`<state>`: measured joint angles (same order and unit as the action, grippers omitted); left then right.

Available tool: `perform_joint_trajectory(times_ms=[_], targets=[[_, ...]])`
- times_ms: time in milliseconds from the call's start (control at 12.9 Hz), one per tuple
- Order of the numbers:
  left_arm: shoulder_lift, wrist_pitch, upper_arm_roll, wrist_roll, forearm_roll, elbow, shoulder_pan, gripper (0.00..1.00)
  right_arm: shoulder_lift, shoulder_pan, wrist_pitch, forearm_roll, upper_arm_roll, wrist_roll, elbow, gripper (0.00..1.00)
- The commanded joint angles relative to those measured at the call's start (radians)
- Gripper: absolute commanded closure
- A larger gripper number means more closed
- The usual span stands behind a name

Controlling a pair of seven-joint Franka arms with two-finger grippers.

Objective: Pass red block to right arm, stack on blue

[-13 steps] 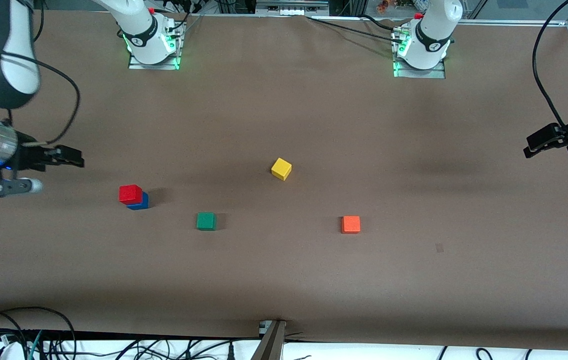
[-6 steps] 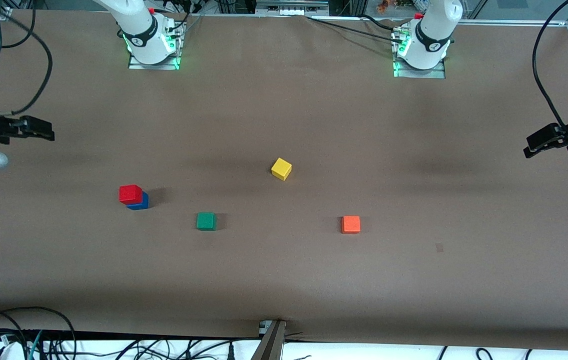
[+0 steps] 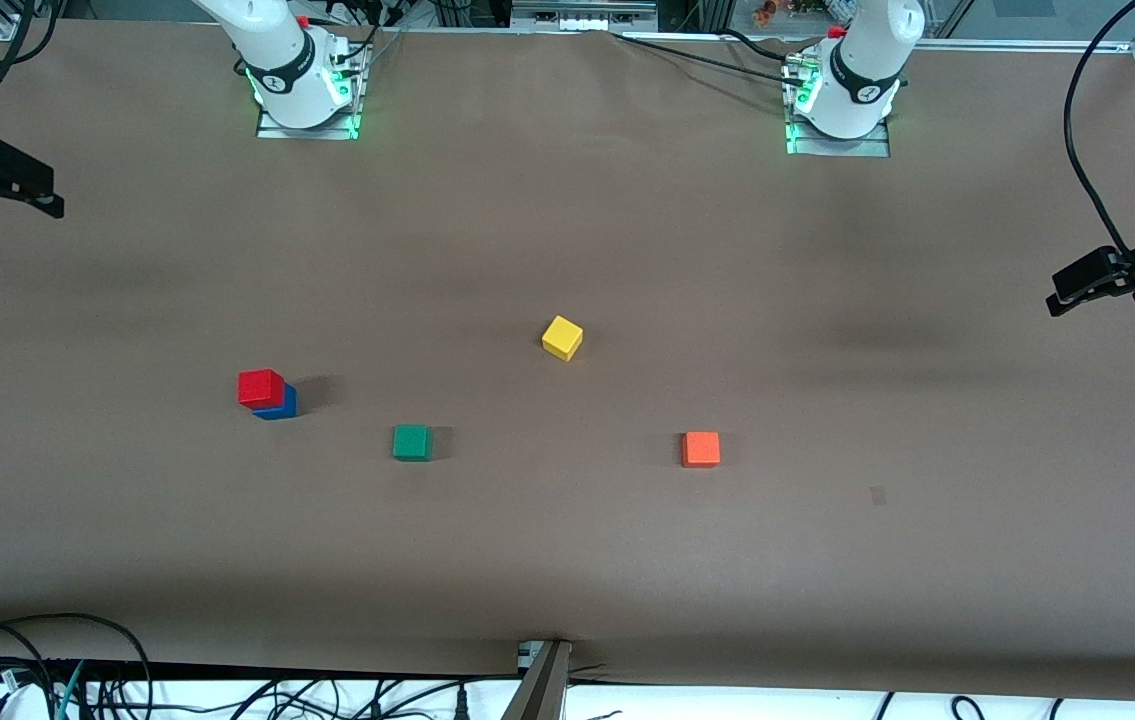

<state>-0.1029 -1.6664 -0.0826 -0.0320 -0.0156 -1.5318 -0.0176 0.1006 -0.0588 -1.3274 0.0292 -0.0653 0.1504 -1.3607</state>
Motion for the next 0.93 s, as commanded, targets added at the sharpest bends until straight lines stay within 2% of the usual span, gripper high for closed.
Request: perform_joint_trajectory(times_ms=[0, 233, 854], targets=[[-0.015, 0.007, -0.003, 0.02, -0.012, 0.03, -0.001, 0.0, -0.007, 0.017, 0.027, -0.014, 0.019, -0.075, -0.032, 0.0], [-0.015, 0.005, -0.003, 0.02, -0.012, 0.03, -0.001, 0.0, 0.01, 0.02, 0.048, -0.037, -0.004, -0.084, -0.021, 0.0], [-0.015, 0.005, -0.002, 0.03, 0.0, 0.03, -0.002, 0.0, 0.027, 0.024, 0.039, -0.035, -0.004, -0.083, 0.0, 0.0]])
